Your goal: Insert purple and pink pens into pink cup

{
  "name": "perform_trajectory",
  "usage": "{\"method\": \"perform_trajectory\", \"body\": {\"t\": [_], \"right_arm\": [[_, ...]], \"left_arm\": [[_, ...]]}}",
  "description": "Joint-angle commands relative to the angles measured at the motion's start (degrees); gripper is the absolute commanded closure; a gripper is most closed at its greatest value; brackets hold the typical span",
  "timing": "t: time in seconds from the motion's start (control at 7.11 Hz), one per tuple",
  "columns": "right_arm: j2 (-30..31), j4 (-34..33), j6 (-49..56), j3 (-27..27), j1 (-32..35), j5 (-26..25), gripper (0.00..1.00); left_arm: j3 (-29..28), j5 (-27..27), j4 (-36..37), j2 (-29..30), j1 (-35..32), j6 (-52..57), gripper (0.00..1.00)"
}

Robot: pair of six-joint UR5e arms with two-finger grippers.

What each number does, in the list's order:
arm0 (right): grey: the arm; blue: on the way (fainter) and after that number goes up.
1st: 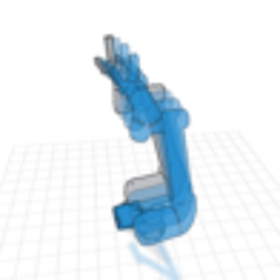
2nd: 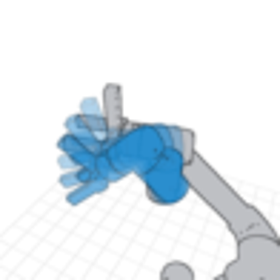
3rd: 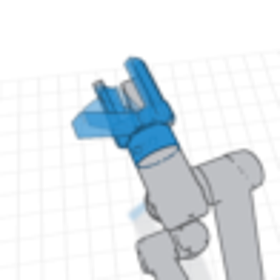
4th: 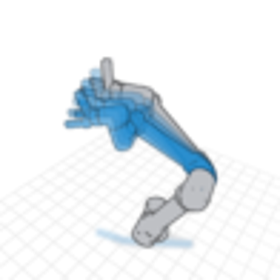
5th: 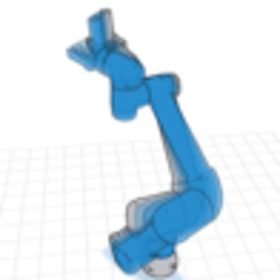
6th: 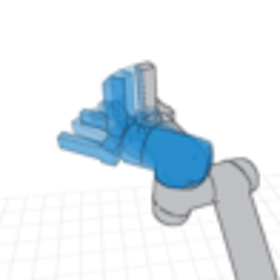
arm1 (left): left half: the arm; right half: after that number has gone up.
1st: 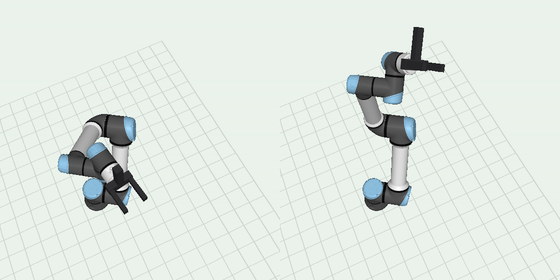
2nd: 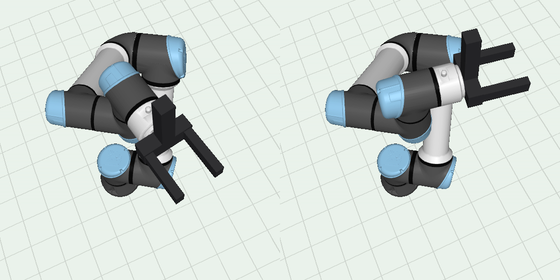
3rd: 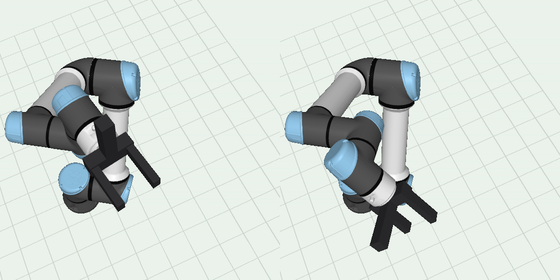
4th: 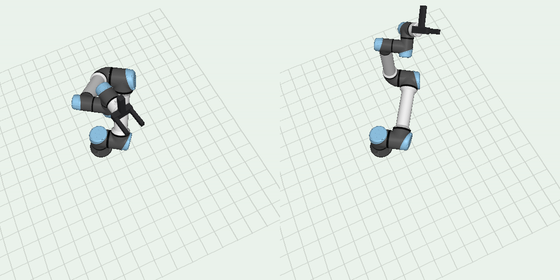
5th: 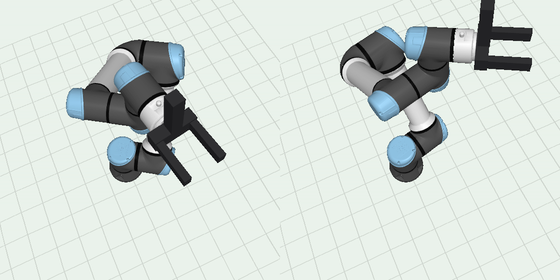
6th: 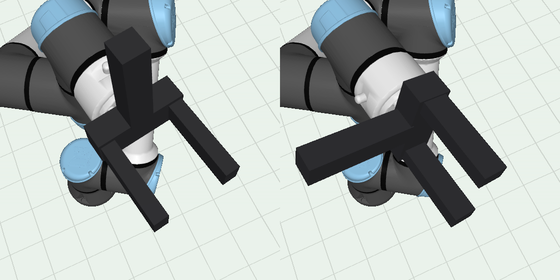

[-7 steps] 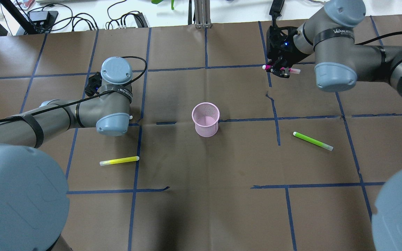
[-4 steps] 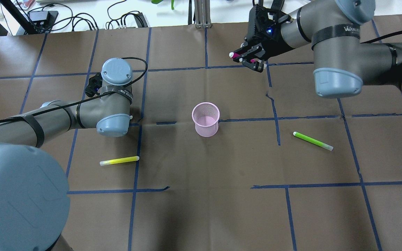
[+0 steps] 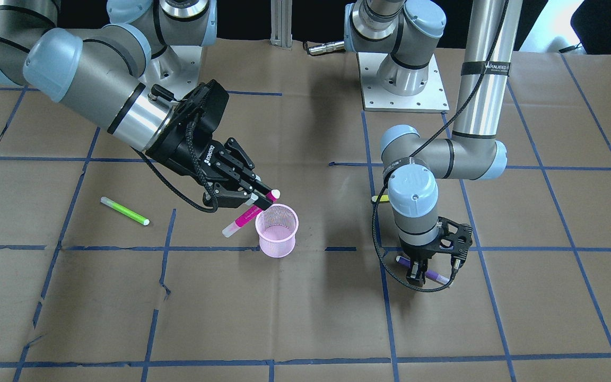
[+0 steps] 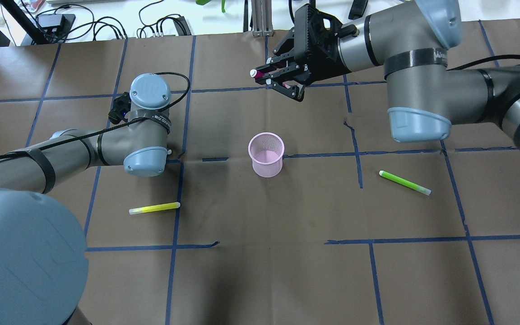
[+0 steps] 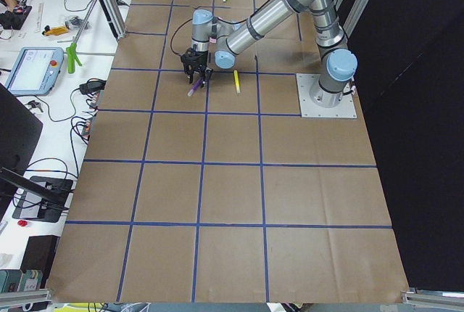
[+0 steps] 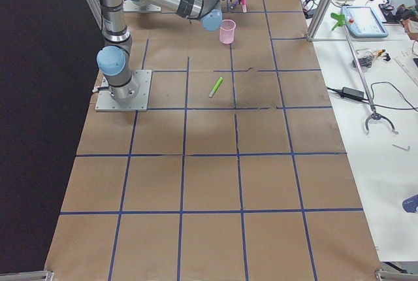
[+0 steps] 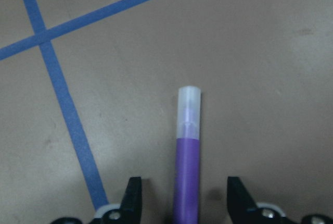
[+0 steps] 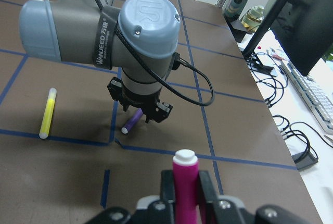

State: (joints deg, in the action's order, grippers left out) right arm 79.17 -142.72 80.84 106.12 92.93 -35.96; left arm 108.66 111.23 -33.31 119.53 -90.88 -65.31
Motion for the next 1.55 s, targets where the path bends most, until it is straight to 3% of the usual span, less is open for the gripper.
{"method": "perform_trajectory", "body": {"t": [0.0,0.28,0.84,1.12,1.41], "right_arm": [[-0.33,-8.50,-0.07,7.57,0.50,2.91,0.89],[-1.30,-11.52,-0.07,10.33,0.50,3.00,0.89],[-5.85,-14.94,0.02,9.81,2.77,3.53,0.89],[-7.63,-16.89,-0.16,10.24,2.78,3.44,0.88],[-7.81,-16.81,-0.33,10.42,2.78,3.27,0.88]], "left_arm": [[0.06,-0.31,-0.09,-0.09,0.00,0.01,0.61],[0.06,-0.31,-0.35,-0.17,0.09,0.45,0.72],[0.15,-0.48,-0.79,-0.96,0.26,2.46,0.91],[-0.63,-0.83,-2.79,-3.93,1.14,4.74,0.91],[-0.99,-5.47,-12.44,-11.65,3.24,13.07,0.91]]}}
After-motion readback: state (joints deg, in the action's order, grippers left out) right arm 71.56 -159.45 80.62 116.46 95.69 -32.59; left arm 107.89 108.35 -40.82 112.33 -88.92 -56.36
